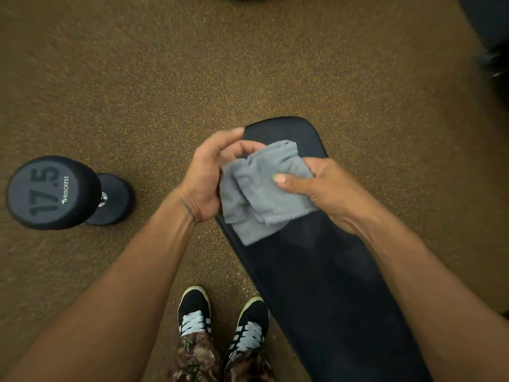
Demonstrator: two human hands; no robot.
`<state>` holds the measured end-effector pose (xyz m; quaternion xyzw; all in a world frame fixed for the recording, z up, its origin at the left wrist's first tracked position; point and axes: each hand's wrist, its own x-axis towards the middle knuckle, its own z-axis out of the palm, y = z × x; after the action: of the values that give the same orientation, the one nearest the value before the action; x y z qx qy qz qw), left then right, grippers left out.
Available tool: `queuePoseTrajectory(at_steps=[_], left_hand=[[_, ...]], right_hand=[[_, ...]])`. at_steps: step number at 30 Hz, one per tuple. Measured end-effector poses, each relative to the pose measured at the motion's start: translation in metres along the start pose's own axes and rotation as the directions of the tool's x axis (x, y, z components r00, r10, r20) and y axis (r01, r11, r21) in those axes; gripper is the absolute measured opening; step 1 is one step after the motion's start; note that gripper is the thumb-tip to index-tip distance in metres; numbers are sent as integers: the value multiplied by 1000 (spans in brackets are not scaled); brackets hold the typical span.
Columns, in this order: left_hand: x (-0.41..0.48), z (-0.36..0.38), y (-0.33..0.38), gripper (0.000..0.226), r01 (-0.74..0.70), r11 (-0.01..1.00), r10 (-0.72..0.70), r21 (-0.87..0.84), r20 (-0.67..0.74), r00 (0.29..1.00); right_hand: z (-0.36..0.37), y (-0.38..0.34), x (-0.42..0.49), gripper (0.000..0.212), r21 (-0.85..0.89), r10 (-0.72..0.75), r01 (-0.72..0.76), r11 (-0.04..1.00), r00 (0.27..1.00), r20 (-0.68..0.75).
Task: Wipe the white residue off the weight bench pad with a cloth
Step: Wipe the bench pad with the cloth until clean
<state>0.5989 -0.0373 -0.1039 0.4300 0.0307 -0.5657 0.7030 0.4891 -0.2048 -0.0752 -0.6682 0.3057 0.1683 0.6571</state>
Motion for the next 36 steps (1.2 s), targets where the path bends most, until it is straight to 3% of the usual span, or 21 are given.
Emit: queuePoseTrajectory(at_steps=[2,4,6,9,13,15,17,19,22,23,25,27,30,32,34,35,36], left_hand=[[1,-5,10,48,50,952,-49,302,-9,999],[5,-6,20,39,67,821,-74,567,-11,997],[9,-3,24,20,36,745,-8,666,-44,999],[13,0,14,9,-19,838,75,545,-81,994],[17,5,3,25,-17,904,58,428,-82,995],[19,8,1,17,-85,912,149,401,-132,980],[22,10,-5,23,-196,902,292,384,-207,934],[23,15,-12,27,-262,882,374,393,-242,895],[21,26,-9,29,-290,906,376,309,-273,885],[20,29,-6,30,-297,911,375,285,-275,885],[19,31,-1,32,-284,875,406,393,-273,872],[20,25,1,35,-250,748,484,615,-248,839],[23,16,3,35,-165,541,550,825,-199,811],[23,13,6,27,-46,388,540,920,-186,820],[23,7,9,25,47,201,519,979,-147,842],[22,4,10,25,81,70,501,994,-105,859],[22,1,9,27,103,-55,468,993,-66,881]], right_hand=[[-2,-2,-4,43,-13,6,-6,1000,999,43],[-4,-2,-6,54,9,19,-20,1000,998,53],[-6,2,-3,57,84,58,-64,994,996,69],[-10,5,6,59,183,70,-84,979,994,82],[-13,7,14,34,215,17,-40,976,994,105],[-13,8,13,28,195,-8,-7,981,997,77],[-14,8,14,27,278,-39,36,960,999,4],[-16,6,14,41,467,-65,64,882,998,-13],[-6,5,13,101,694,-185,6,720,965,184],[0,6,11,111,719,-210,-31,695,947,244],[14,10,6,100,699,-135,-91,709,956,261],[27,15,3,63,615,-28,-80,785,986,164],[33,17,-1,14,562,161,-41,826,973,-165],[26,15,-5,12,617,240,14,787,914,-326],[10,11,-7,13,558,234,112,823,826,-512],[1,8,-7,11,475,162,175,863,793,-587],[-7,7,-7,22,345,39,230,910,781,-624]])
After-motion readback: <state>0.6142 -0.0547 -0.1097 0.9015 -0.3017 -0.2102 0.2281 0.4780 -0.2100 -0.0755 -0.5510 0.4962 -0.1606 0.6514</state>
